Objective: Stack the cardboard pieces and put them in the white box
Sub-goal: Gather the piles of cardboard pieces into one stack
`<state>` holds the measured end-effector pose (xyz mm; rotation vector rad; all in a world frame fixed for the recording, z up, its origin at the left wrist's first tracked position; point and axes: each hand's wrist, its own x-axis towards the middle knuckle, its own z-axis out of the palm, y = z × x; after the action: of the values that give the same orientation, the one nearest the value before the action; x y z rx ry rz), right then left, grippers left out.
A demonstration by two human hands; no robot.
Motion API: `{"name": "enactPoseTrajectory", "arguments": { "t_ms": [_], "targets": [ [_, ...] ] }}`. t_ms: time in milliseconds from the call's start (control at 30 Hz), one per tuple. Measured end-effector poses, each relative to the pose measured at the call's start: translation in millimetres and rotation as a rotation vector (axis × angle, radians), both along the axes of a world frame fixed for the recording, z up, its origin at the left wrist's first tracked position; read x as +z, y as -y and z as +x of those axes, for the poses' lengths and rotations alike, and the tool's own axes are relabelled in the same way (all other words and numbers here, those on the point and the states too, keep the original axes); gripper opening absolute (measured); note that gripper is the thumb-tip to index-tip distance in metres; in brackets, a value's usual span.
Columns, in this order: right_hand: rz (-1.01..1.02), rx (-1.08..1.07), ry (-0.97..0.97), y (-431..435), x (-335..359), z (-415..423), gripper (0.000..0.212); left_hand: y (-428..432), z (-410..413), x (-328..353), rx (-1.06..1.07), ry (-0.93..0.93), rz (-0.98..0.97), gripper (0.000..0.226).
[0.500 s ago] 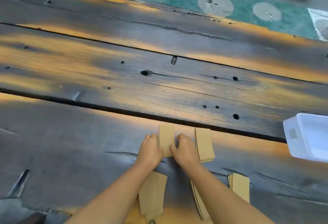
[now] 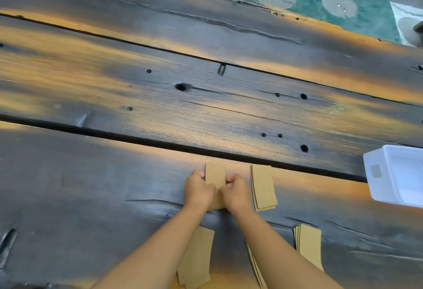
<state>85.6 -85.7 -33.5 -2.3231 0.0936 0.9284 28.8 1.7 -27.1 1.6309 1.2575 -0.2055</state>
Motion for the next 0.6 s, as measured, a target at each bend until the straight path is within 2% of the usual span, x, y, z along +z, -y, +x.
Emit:
{"name": "enactPoseTrajectory", "arguments": {
  "t_ms": [100,267,500,600],
  "targets": [
    [0.0,-0.085,-0.009,0.6,-0.7,-0.6,0.022,-1.4,-2.9,-0.1,0.006,-0.007,-0.023,0.021],
    [0.042,-0.111,-0.03,5.9,6.8,-2.6,0.025,-5.9,-12.6,3.1,0.05,0.049,-0.188,0.019],
    [0.374,-0.227,-0.332,29.1,43.9,-7.7,0.015,-11.8,-31.4,27.7,0.155,0.256,-0.59,0.01],
    [0.429,-0.155,-0.335,29.4,57.8,-17.0,0.013,-1.3,-37.5,36.8,0.228,0.287,-0.735,0.031]
  ]
}}
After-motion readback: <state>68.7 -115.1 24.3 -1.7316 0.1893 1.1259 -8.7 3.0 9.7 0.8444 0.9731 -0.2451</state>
